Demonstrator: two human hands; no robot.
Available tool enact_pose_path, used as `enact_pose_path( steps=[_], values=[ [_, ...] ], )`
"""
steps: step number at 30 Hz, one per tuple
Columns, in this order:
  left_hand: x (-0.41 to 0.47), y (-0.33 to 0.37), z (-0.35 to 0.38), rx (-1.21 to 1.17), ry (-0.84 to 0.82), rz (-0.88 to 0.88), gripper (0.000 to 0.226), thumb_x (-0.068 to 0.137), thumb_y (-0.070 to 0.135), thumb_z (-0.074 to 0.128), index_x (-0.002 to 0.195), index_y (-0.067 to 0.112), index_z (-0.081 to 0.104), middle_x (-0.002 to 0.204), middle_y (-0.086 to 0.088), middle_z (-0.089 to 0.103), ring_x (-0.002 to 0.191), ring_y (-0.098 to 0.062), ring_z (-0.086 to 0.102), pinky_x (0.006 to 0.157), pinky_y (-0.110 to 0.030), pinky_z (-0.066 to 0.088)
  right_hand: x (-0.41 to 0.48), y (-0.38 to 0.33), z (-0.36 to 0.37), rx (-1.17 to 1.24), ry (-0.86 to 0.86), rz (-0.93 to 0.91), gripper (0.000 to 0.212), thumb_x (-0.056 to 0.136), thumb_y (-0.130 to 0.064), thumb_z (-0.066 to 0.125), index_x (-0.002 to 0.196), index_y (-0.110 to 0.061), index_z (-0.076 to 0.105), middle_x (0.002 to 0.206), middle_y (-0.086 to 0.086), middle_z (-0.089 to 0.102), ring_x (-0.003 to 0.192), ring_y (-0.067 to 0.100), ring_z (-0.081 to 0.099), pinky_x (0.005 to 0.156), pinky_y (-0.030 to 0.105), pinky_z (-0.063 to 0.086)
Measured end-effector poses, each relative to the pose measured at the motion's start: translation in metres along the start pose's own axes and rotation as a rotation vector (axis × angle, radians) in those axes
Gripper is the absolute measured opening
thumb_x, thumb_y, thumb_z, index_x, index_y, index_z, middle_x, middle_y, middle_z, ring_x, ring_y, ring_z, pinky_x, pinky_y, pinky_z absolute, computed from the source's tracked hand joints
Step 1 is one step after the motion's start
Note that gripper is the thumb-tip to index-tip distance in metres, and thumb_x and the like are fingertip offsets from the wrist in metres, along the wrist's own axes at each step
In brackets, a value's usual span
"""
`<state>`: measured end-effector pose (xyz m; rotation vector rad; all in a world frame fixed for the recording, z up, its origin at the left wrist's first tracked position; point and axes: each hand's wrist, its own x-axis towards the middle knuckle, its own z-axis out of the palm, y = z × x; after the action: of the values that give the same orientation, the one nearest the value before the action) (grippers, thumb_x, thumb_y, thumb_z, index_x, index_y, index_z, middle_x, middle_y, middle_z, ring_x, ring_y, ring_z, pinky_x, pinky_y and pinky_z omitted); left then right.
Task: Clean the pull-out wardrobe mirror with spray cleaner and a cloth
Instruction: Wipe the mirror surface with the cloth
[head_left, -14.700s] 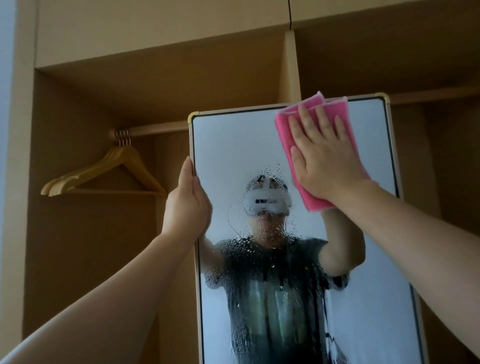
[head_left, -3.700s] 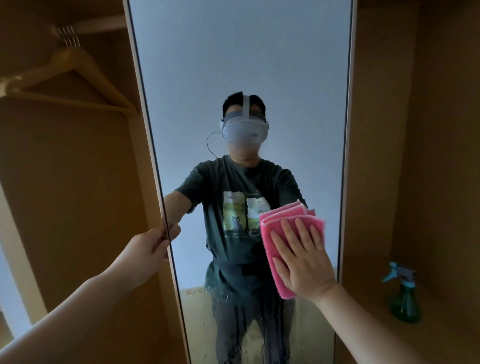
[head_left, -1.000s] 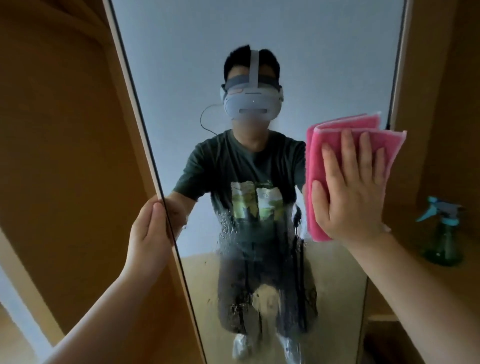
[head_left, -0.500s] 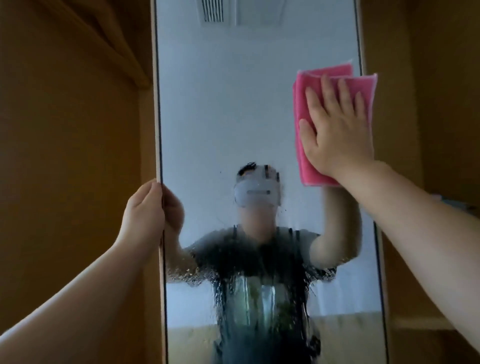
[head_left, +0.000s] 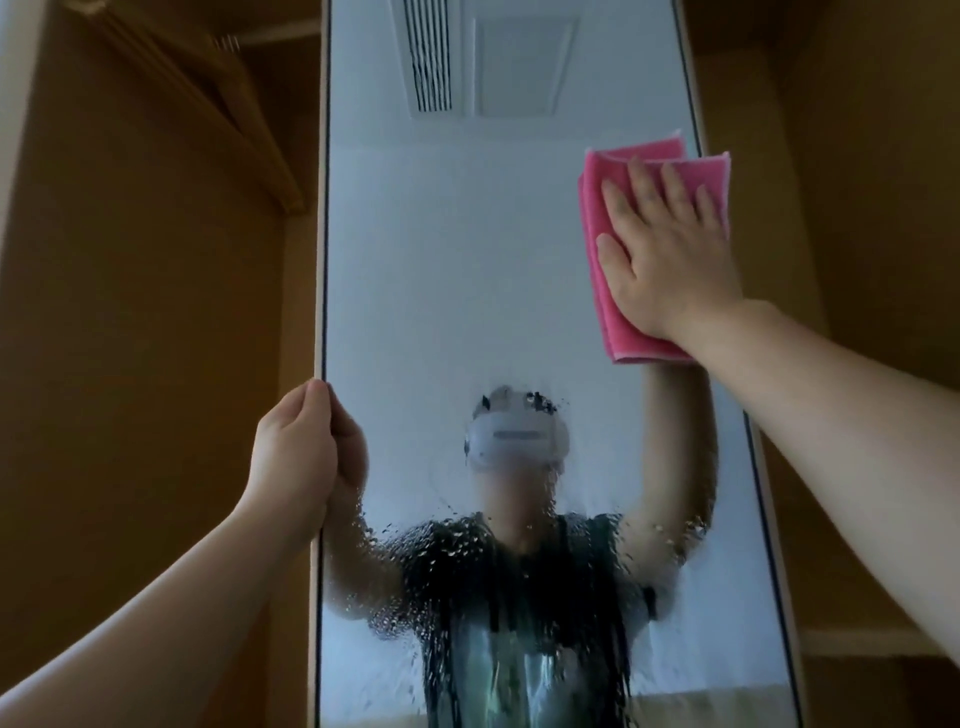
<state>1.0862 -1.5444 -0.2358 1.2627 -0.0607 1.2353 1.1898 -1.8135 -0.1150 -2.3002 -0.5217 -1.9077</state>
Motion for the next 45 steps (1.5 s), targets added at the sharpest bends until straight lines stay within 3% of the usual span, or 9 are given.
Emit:
enact_pose_path(
  steps=[4,11,14,17,21,26,38,43,45],
  values=[
    [-0.008,0.003,0.003,0.043,0.013,0.108,0.041,0.104,0.021,0.039,0.064,0.015,0.035,0.04,0.011,0.035,0.031,0.003,0.038,0.032,-0.008,0.03,-0.021,0.003,0.004,0.006,-0.004,0.01,0.063,0.098,-0.047,0.004,0.155,-0.021,0.003,0.163,0.008,0.002,0.149,0.031,0.002,0.121,0.048,0.001],
    [-0.015,0.011,-0.005,0.145,-0.043,0.081,0.042,0.102,0.015,0.034,0.06,0.014,0.037,0.033,0.01,0.04,0.031,-0.002,0.04,0.035,-0.015,0.032,-0.068,-0.002,0.012,0.021,-0.016,0.014,0.065,0.097,-0.047,0.003,0.155,-0.017,0.01,0.161,0.012,0.01,0.148,0.035,0.01,0.121,0.049,0.005],
    [-0.016,0.002,-0.018,0.206,-0.113,0.042,0.039,0.097,0.019,0.034,0.064,0.008,0.05,0.044,-0.005,0.053,0.045,-0.022,0.05,0.051,-0.032,0.041,-0.098,-0.007,0.016,0.026,-0.028,0.017,0.064,0.099,-0.045,0.007,0.154,-0.014,0.017,0.16,0.014,0.016,0.147,0.037,0.016,0.12,0.052,0.01],
    [-0.023,-0.007,-0.027,0.258,-0.171,0.018,0.041,0.096,0.023,0.033,0.076,-0.007,0.053,0.057,-0.021,0.058,0.053,-0.03,0.052,0.055,-0.04,0.043,-0.133,-0.012,0.023,0.038,-0.041,0.013,0.063,0.1,-0.044,0.008,0.153,-0.012,0.02,0.158,0.016,0.019,0.146,0.038,0.018,0.119,0.053,0.012],
    [-0.026,-0.009,-0.027,0.275,-0.164,0.008,0.044,0.097,0.023,0.031,0.084,-0.014,0.051,0.062,-0.024,0.058,0.054,-0.029,0.051,0.054,-0.038,0.043,-0.178,-0.018,0.035,0.053,-0.043,0.001,0.061,0.102,-0.043,0.01,0.153,-0.012,0.02,0.159,0.016,0.017,0.146,0.038,0.014,0.118,0.054,0.014],
    [-0.028,-0.01,-0.025,0.317,-0.135,0.021,0.038,0.095,0.021,0.03,0.08,-0.007,0.053,0.062,-0.022,0.061,0.052,-0.027,0.052,0.048,-0.032,0.041,-0.197,-0.023,0.041,0.042,-0.068,-0.015,0.061,0.102,-0.043,0.011,0.152,-0.011,0.022,0.158,0.017,0.018,0.146,0.039,0.013,0.118,0.056,0.015],
    [-0.03,-0.013,-0.024,0.289,-0.106,0.042,0.036,0.098,0.022,0.029,0.073,0.005,0.049,0.061,-0.019,0.058,0.052,-0.026,0.049,0.04,-0.026,0.041,-0.167,-0.025,0.032,0.033,-0.075,-0.077,0.058,0.1,-0.042,0.014,0.152,-0.017,0.016,0.159,0.011,0.015,0.147,0.036,0.014,0.118,0.055,0.011],
    [-0.031,-0.012,-0.024,0.289,-0.102,0.056,0.038,0.1,0.023,0.03,0.07,0.006,0.046,0.046,-0.005,0.054,0.046,-0.021,0.049,0.037,-0.02,0.039,-0.139,-0.022,0.025,0.031,-0.087,-0.124,0.059,0.099,-0.041,0.019,0.152,-0.017,0.019,0.159,0.01,0.017,0.148,0.034,0.012,0.119,0.054,0.008],
    [-0.031,-0.013,-0.024,0.274,-0.108,0.058,0.039,0.1,0.024,0.029,0.073,0.003,0.049,0.055,-0.015,0.058,0.05,-0.025,0.049,0.041,-0.026,0.041,-0.125,-0.022,0.022,0.027,-0.089,-0.132,0.06,0.098,-0.041,0.019,0.153,-0.018,0.019,0.16,0.009,0.016,0.148,0.033,0.011,0.119,0.053,0.006]
  ],
)
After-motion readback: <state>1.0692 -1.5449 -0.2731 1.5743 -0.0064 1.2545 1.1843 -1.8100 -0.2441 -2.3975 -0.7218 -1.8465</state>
